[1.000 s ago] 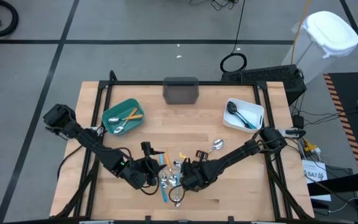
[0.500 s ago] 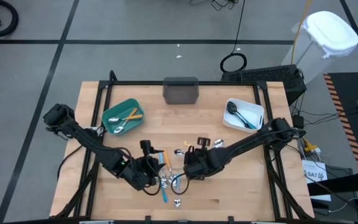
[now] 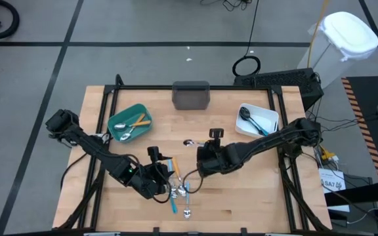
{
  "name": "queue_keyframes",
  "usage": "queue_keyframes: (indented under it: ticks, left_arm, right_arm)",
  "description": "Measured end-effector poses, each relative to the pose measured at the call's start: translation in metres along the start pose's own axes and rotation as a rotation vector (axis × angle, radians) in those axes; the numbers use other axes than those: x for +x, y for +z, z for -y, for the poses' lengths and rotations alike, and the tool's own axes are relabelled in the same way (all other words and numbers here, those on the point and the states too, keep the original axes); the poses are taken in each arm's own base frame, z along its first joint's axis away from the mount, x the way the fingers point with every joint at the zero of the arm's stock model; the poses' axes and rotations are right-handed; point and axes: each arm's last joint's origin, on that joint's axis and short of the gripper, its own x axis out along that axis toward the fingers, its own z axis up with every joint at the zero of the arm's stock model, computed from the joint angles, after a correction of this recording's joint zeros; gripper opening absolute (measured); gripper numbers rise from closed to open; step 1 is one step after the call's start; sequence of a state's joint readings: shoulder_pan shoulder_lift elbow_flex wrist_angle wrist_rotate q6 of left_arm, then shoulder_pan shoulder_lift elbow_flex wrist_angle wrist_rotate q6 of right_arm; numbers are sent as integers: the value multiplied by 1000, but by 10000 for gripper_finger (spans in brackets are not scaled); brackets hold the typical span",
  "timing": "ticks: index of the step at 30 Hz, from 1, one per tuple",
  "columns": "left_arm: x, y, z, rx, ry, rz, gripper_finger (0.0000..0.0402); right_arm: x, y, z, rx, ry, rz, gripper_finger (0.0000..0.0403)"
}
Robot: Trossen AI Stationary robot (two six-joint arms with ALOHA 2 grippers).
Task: Sort silverware by color (type)
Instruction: Put the light blue spoon into the black bin
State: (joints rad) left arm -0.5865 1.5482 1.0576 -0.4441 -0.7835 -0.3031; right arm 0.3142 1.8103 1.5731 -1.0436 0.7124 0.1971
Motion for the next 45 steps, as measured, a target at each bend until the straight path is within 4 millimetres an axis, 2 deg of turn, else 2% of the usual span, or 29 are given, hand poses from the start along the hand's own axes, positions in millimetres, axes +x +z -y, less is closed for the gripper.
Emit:
queue_keyframes:
  ticks: [10, 16, 20, 26, 35, 39, 45]
  left_arm:
    - [2, 0, -2, -52, -5, -7, 268]
    - [2, -4, -2, -18, -7, -45, 268]
    - [6, -12, -1, 33, 12, -106, 268]
    - [9, -20, -2, 71, 39, -163, 268]
    - [19, -24, -21, 33, 157, -225, 268]
    - [25, -23, -28, -5, 185, -242, 268]
    - [31, -22, -36, -30, 206, -253, 268]
  right_arm:
    - [42, 2, 27, -120, -30, -19, 38]
    - [70, 6, 63, -181, -24, -34, 38]
    - [89, 9, 90, -165, 27, 12, 38]
    - [113, 9, 128, -269, 35, 92, 38]
    - [153, -16, 191, -379, 151, 223, 38]
    - [166, -25, 214, -339, 172, 300, 38]
    - [186, -39, 230, -274, 230, 338, 38]
